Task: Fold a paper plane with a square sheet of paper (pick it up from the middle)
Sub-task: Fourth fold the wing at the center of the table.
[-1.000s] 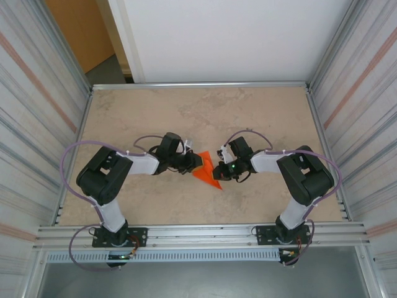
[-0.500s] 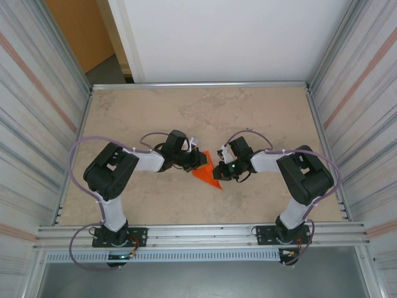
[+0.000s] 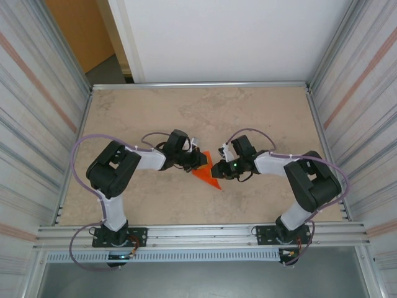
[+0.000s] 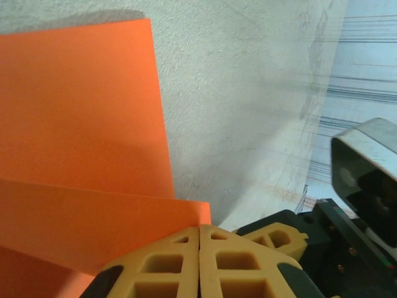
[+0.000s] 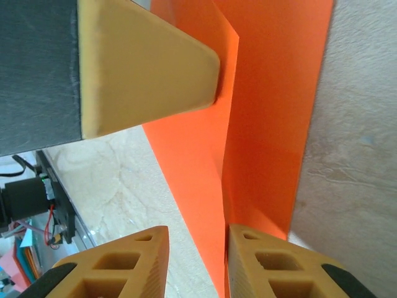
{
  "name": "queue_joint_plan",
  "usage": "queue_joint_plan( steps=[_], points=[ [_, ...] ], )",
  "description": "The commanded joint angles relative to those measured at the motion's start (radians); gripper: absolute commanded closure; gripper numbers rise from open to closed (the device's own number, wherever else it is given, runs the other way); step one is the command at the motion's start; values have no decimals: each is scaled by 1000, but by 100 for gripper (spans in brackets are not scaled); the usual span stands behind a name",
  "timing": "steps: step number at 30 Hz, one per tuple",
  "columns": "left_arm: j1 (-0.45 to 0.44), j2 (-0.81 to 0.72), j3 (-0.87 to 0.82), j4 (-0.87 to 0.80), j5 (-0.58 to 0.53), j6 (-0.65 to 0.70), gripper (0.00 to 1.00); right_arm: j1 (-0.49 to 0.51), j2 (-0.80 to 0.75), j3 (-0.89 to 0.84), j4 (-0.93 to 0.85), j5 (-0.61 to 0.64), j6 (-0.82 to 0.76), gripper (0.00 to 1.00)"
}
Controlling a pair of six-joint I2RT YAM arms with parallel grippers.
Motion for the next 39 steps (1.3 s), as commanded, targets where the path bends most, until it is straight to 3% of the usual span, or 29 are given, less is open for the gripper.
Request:
queue_joint_plan(
  steps=[1,10,26,39],
  points=[
    [7,15,26,-25,-3,25,93,-8,-51,-27,-62,34,-11,70],
    [10,19,30,-28,-2,25,93,42,-44,-34,-128,98,-51,67],
    [15,20,33,-37,-3,29,93,44,2,-67,-105,119,-34,82],
    [18,42,62,-51,13,43,93,29,23,-87,-81,118,-21,87]
  ],
)
